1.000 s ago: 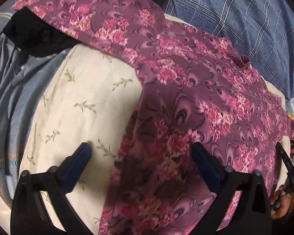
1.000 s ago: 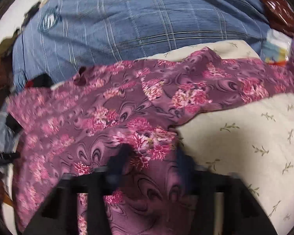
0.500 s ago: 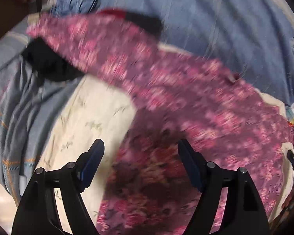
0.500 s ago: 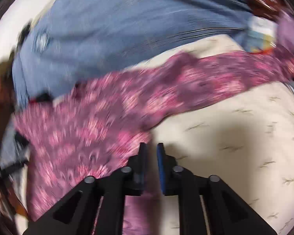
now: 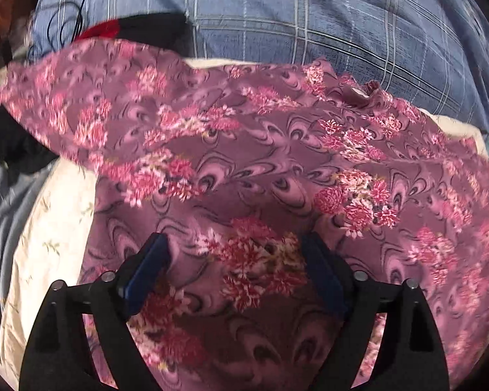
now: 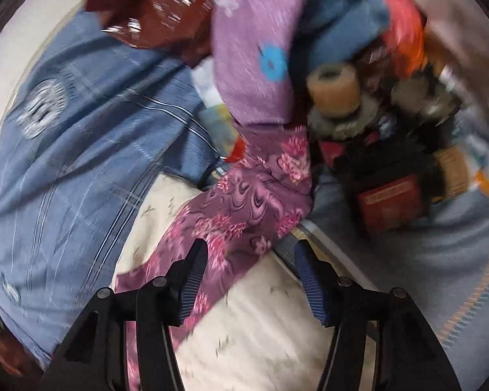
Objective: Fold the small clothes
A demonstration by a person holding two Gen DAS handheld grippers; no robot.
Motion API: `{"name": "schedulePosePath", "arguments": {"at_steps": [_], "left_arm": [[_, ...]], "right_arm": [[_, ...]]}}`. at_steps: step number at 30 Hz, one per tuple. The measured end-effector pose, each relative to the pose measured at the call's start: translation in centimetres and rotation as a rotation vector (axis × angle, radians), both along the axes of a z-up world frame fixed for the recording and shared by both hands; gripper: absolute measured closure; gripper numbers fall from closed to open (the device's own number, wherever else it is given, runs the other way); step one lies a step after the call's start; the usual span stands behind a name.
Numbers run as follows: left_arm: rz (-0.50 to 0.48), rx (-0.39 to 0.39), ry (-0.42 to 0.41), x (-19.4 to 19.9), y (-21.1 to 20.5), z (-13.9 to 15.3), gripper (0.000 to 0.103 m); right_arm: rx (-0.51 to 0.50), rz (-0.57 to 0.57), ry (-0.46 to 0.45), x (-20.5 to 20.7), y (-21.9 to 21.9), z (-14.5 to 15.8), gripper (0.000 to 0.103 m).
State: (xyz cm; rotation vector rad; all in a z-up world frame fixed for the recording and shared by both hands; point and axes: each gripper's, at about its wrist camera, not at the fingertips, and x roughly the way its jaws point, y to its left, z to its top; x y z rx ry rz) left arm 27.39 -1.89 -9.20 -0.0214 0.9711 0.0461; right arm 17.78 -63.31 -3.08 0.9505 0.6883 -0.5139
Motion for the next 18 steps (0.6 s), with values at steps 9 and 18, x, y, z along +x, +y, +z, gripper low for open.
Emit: {"name": "schedulePosePath", "arguments": {"at_steps": [9, 18], "left_arm": [[0.023, -0.065, -0.004, 0.8, 0.6, -0.3, 0.004], [0.077, -0.203, -0.068, 2.0, 2.4, 0.6, 0.004]], "right_arm": [[-0.012, -0.139, -0.039, 3.1, -1.2, -1.9, 0.056], [-0.260, 0.017, -0.074, 2.6, 6.3, 4.4, 0.097]]}}
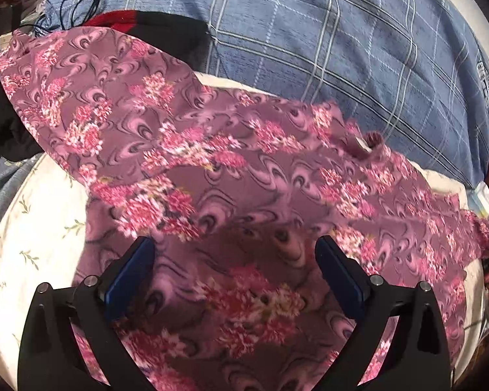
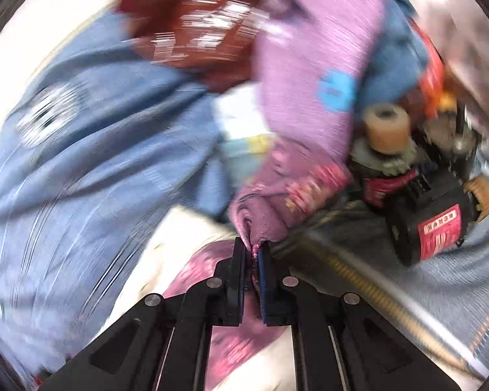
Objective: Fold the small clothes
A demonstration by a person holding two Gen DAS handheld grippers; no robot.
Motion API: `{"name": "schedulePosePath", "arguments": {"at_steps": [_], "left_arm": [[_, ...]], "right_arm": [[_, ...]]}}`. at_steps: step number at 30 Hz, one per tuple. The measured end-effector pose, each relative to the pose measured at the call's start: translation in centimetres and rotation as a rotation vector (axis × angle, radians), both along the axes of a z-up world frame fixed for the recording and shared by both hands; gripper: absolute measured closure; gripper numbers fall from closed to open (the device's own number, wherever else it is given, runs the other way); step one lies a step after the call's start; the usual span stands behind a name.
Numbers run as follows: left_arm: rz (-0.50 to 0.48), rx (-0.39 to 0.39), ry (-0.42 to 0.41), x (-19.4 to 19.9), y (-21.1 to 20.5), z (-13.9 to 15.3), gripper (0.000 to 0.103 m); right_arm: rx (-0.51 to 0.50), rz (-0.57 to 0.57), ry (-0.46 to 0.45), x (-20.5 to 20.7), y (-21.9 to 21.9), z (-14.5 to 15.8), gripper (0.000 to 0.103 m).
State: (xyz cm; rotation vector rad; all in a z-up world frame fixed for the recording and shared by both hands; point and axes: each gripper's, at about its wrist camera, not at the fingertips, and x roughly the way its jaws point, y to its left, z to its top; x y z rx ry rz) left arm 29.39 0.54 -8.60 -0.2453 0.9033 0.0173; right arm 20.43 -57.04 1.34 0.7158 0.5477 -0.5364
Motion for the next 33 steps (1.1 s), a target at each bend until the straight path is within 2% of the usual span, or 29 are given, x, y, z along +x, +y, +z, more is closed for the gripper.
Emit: {"name": "schedulePosePath", "arguments": {"at_steps": [5, 9, 11, 16, 22, 26, 33], "left_arm": [[0.009, 0.021, -0.008, 0.2, 0.5, 0.4, 0.004], [0.015, -0.035, -0.015, 0.1, 1.9, 1.0, 0.004], [0.031, -0.040, -0.037, -0.1, 2.7, 1.6, 0.004], [0.072, -0.013, -0.068, -0.5, 4.6, 2.8, 0.004], [0.134, -0.059, -0.068, -0.5, 7.7, 3.3, 0.004], [0.182, -0.119, -0.072, -0.7, 9.8, 3.5, 0.004], [0.231, -0.176, -0.071, -0.9, 12.1, 3.5, 0.004]], "right_arm": [[-0.051, 0.200, -0.014, 1.3, 8.3, 2.4, 0.097], [-0.040, 0.333, -0.019, 3.6, 15.0, 3.1, 0.096], [-0.035, 0.407, -0.010, 5.0, 18.9, 3.2, 0.096], [-0.045, 0.592, 0.024, 7.9, 28.6, 2.9, 0.096], [-0.094, 0.789, 0.070, 9.5, 40.0, 2.0, 0.096], [-0.136, 0.869, 0.098, 10.2, 45.4, 1.1, 0.096], [-0.076, 0.981, 0.201, 10.5, 50.1, -2.2, 0.075]]}}
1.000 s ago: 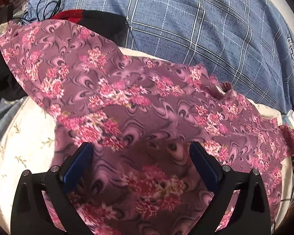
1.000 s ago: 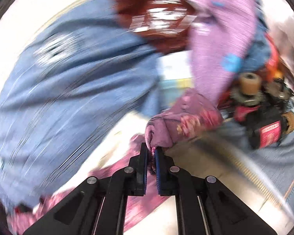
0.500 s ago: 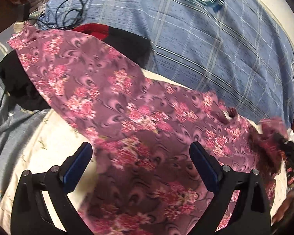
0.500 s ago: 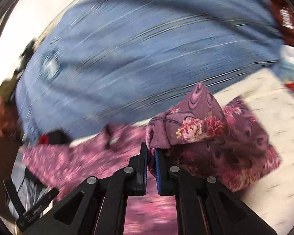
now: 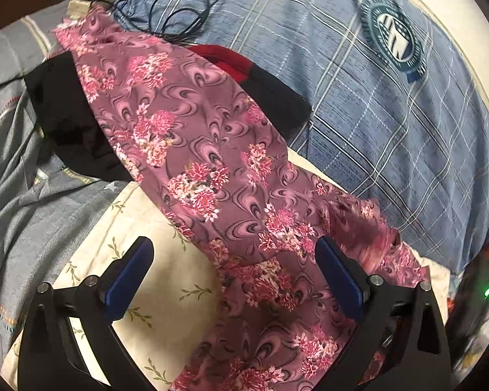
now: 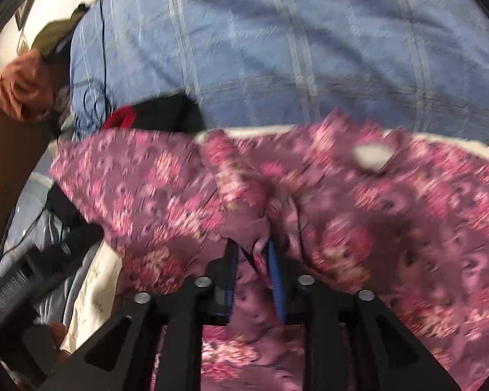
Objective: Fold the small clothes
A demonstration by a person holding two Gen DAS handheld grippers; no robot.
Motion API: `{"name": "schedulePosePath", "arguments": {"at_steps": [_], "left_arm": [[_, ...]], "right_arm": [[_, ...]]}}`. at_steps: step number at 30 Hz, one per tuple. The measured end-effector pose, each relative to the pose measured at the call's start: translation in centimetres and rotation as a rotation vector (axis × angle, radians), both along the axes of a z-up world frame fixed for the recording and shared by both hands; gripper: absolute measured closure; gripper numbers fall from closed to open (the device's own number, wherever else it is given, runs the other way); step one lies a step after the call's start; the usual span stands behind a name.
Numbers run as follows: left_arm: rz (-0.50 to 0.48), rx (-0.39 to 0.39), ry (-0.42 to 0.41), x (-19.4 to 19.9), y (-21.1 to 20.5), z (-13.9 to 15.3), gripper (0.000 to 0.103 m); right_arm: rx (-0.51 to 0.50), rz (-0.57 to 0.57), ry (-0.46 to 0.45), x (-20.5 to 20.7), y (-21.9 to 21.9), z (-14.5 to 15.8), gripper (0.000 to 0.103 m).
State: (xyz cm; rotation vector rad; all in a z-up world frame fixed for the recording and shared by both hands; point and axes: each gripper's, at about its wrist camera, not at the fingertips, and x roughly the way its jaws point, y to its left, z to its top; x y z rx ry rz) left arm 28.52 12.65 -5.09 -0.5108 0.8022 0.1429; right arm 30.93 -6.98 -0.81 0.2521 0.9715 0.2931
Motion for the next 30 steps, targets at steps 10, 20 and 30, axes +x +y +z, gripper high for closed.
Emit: {"name": "schedulePosePath", "arguments": {"at_steps": [10, 20, 30], "left_arm": [[-0.184, -0.067, 0.081, 1.6, -3.9, -1.8, 0.004], [-0.203, -0.137, 0.072, 2.6, -6.6, -2.1, 0.000], [-0.091, -0.083, 0.094, 2.8, -6.2, -1.2, 0.009]], "right_arm": [[0.182, -0.098, 0.009, -7.3, -10.5, 1.2, 0.058], [0.551, -0.606, 0.037, -12.0, -27.9, -3.9, 0.055], [0.567, -0.673, -0.150, -11.4, -32.4, -1.5, 0.099]]}}
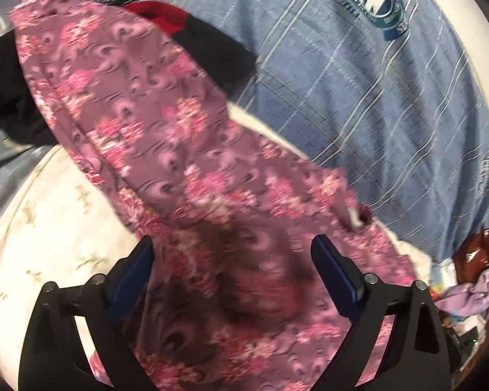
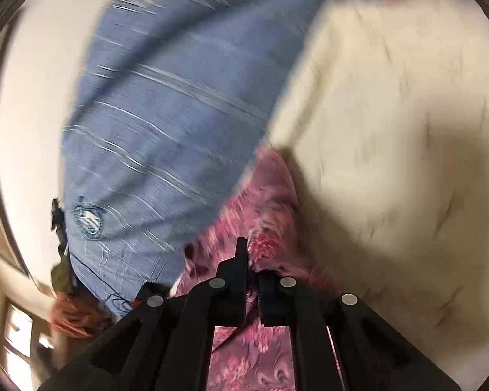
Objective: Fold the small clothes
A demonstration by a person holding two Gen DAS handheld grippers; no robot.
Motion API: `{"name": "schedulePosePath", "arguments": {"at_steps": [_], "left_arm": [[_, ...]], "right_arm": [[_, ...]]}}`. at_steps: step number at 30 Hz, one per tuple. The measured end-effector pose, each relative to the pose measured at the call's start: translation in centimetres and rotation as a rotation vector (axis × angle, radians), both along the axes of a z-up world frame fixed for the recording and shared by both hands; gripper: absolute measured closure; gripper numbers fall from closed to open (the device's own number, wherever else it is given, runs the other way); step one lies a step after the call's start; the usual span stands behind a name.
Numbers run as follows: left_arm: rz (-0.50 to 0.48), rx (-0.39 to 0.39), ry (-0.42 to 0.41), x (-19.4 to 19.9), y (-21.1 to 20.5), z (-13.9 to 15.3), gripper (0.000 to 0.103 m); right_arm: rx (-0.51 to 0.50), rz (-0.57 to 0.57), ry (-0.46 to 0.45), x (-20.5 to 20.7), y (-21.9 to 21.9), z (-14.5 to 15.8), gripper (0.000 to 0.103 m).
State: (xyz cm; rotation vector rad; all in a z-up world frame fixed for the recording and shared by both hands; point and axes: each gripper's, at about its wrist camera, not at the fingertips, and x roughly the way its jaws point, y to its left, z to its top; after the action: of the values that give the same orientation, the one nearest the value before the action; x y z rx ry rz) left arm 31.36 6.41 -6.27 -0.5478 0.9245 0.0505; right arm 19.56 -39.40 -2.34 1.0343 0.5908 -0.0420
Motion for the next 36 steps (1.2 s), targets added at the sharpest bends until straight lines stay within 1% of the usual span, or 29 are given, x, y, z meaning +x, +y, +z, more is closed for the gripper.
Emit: {"name": "schedulePosePath", "arguments": {"at_steps": [1, 3, 4, 5, 6, 7, 9, 11, 13, 15, 16, 17, 19, 21, 22, 23, 25, 26, 27, 28, 29, 30, 31, 32, 33, 36], "left_arm": [[0.011, -0.007, 0.019, -0.4, 0.4, -0.6, 0.010], [0.038, -0.040, 0.068, -1.6, 1.4, -1.6, 0.010], [0.056, -0.057, 0.086, -2.6, 2.1, -1.9, 0.010], [0.070, -0.072, 0.091, -3.5, 2.5, -1.8, 0.010], [0.089, -0.085, 0.095, -4.8, 3.0, -1.6, 0.010], [0.106, -0.099, 0.097, -6.0, 3.3, -1.5, 0.010], [0.128, -0.118, 0.103, -9.1, 3.6, -1.0, 0.010], [0.131, -0.134, 0.105, -11.5, 3.1, -0.6, 0.010], [0.111, -0.143, 0.086, -12.3, 2.0, 0.4, 0.010], [0.044, -0.117, 0.025, -11.1, -0.2, 2.3, 0.010], [0.013, -0.086, -0.003, -10.2, -1.3, 3.1, 0.009], [-0.048, -0.050, -0.032, -8.3, -3.0, 3.9, 0.009], [-0.107, 0.003, -0.036, -4.9, -5.4, 4.1, 0.009], [-0.126, 0.036, -0.005, -1.9, -6.8, 3.0, 0.009], [-0.128, 0.048, 0.029, -0.7, -7.3, 2.1, 0.009], [-0.144, 0.041, 0.077, 0.8, -7.7, 0.4, 0.009], [-0.150, 0.076, 0.149, 1.8, -8.1, -2.0, 0.010], [-0.164, 0.145, 0.118, 1.8, -8.8, -2.3, 0.009], [-0.190, 0.245, 0.078, 1.3, -9.9, -2.0, 0.009], [-0.216, 0.285, 0.087, 1.1, -10.5, -2.2, 0.009], [-0.248, 0.316, 0.092, 0.7, -10.8, -2.3, 0.009], [-0.264, 0.317, 0.084, 0.5, -10.6, -2.0, 0.009], [-0.274, 0.300, 0.085, 0.3, -10.1, -1.6, 0.009], [-0.261, 0.272, 0.086, 0.1, -8.5, -0.7, 0.009], [-0.237, 0.264, 0.078, 0.1, -7.1, 0.1, 0.009], [-0.111, 0.274, 0.031, 0.6, -0.5, 3.3, 0.009]], "right_arm": [[-0.002, 0.015, 0.037, -0.1, -0.3, -0.9, 0.099], [-0.001, 0.044, 0.140, -0.3, -0.2, -3.0, 0.099], [0.013, 0.068, 0.164, -0.6, -0.3, -4.2, 0.099], [0.028, 0.067, 0.140, -1.1, -0.4, -4.3, 0.101], [0.043, 0.058, 0.123, -1.8, -0.6, -4.1, 0.095], [0.052, 0.057, 0.117, -2.3, -0.7, -3.8, 0.094], [0.036, 0.061, 0.109, -3.3, -0.6, -2.9, 0.086], [0.018, 0.069, 0.090, -4.7, -0.2, -2.0, 0.085], [-0.020, 0.072, 0.049, -5.6, 0.4, -0.4, 0.085], [-0.063, 0.102, 0.003, -4.8, 1.1, 1.0, 0.083], [-0.088, 0.113, -0.011, -4.2, 1.6, 1.6, 0.082], [-0.115, 0.134, -0.027, -3.3, 2.2, 2.2, 0.080], [-0.158, 0.163, -0.028, -1.6, 3.2, 2.5, 0.077], [-0.203, 0.177, -0.007, 0.1, 4.0, 1.9, 0.076], [-0.215, 0.182, 0.012, 0.8, 4.2, 1.2, 0.076], [-0.217, 0.184, 0.033, 1.3, 4.2, 0.7, 0.075], [-0.231, 0.191, 0.107, 2.4, 4.3, -1.8, 0.074], [-0.236, 0.206, 0.125, 2.4, 4.3, -3.0, 0.076], [-0.274, 0.195, 0.078, 2.0, 4.5, -3.3, 0.081], [-0.293, 0.196, 0.039, 1.5, 4.8, -3.3, 0.078], [-0.298, 0.201, 0.043, 1.4, 4.9, -3.2, 0.077], [-0.305, 0.204, 0.050, 1.6, 5.0, -3.1, 0.075], [-0.312, 0.206, 0.051, 1.6, 5.1, -3.0, 0.075], [-0.315, 0.206, 0.047, 1.6, 5.1, -3.0, 0.074], [-0.312, 0.207, 0.044, 1.5, 5.1, -3.0, 0.074], [-0.307, 0.205, 0.036, 1.5, 5.1, -3.0, 0.074]]}}
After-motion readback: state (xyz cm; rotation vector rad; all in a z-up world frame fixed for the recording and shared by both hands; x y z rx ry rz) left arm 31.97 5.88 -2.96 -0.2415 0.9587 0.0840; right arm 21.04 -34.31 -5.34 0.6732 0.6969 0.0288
